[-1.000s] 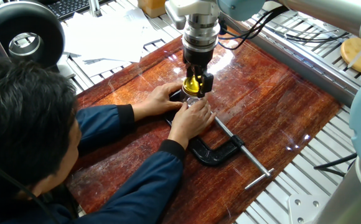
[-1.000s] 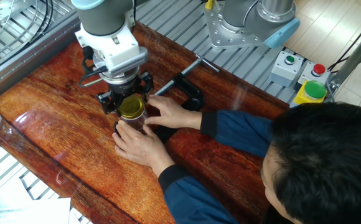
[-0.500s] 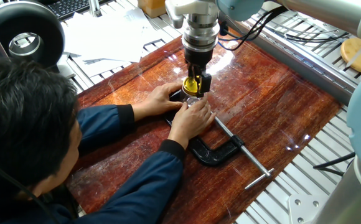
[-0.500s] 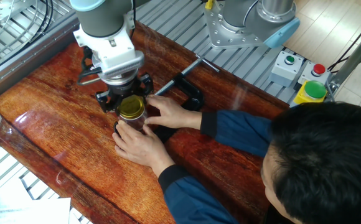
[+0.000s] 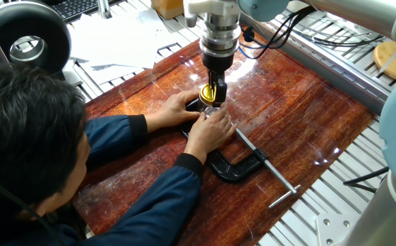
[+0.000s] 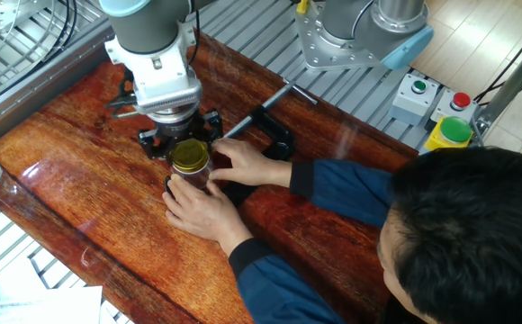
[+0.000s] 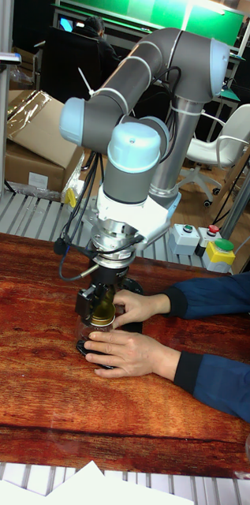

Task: Screw the lid onto the jar

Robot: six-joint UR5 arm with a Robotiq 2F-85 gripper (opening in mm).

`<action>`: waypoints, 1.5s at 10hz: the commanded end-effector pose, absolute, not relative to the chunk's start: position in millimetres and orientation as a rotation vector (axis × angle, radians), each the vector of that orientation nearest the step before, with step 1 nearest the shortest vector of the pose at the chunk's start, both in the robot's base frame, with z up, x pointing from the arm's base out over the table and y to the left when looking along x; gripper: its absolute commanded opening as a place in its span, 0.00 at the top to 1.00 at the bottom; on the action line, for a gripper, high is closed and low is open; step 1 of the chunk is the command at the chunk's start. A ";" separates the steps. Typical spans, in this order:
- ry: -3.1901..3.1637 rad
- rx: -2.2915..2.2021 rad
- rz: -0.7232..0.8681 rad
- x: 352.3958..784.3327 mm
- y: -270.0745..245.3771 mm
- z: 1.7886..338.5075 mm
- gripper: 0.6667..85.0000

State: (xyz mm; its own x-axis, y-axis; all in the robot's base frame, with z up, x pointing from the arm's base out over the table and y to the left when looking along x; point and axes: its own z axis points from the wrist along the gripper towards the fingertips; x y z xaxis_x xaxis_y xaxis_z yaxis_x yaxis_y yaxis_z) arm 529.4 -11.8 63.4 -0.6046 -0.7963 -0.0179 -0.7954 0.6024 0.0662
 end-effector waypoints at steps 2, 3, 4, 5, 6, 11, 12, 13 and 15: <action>-2.901 1.189 -0.187 527.5 -1.2 63.3 0.28; -2.917 1.152 -0.209 525.4 -0.9 62.1 0.28; -2.924 1.128 -0.202 524.2 -4.9 62.0 0.28; -2.931 1.050 -0.201 519.2 -7.5 66.4 0.28; -2.943 0.972 -0.202 516.6 -6.7 72.1 0.29; -3.062 0.695 -0.169 537.9 -0.2 65.2 0.23; -3.095 0.722 -0.202 544.1 3.0 63.9 0.00; -3.114 0.713 -0.197 547.7 -0.7 61.2 0.00; -3.121 0.692 -0.165 549.7 -2.2 59.9 0.00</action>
